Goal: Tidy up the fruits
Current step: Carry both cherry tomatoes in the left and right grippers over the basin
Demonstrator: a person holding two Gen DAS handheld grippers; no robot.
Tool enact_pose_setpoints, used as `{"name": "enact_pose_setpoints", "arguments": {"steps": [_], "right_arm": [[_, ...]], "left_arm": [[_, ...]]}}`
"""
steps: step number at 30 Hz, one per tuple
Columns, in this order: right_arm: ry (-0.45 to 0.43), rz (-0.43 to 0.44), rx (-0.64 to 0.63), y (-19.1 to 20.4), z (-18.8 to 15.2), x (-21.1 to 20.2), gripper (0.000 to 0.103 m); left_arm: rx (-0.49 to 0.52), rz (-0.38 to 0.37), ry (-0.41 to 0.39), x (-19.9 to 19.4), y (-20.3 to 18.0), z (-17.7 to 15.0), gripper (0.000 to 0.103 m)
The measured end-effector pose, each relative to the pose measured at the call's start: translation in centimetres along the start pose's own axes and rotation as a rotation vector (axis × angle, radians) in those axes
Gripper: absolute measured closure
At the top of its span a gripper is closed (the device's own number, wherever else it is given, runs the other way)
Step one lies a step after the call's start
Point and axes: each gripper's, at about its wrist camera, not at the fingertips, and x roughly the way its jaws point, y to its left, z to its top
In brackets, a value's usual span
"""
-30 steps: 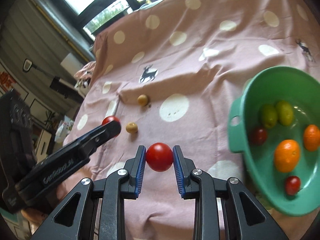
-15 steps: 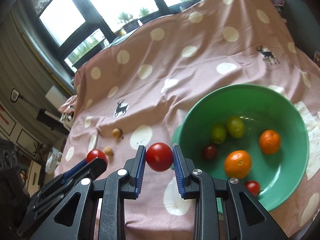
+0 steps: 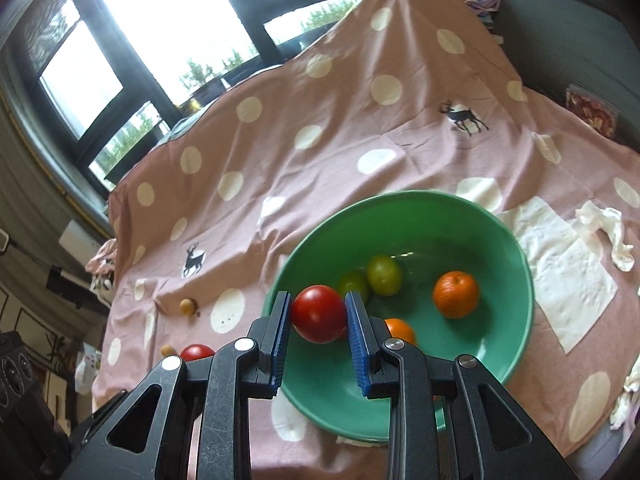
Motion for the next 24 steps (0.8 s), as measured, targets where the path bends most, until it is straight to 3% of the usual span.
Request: {"name": "enact_pose_setpoints", "arguments": {"steps": [12, 24], "right_arm": [[0.025, -0.121, 0.057, -2.4, 0.2, 0.4, 0.073], [0.053, -0.171, 0.101, -4.3, 0.3, 1.0, 0.073]], "left_arm": [[0.065, -0.029, 0.048, 3.0, -2.6, -0.1, 0.075], [0.098, -0.042, 0.116, 5.3, -3.5, -0.9, 0.075]]}}
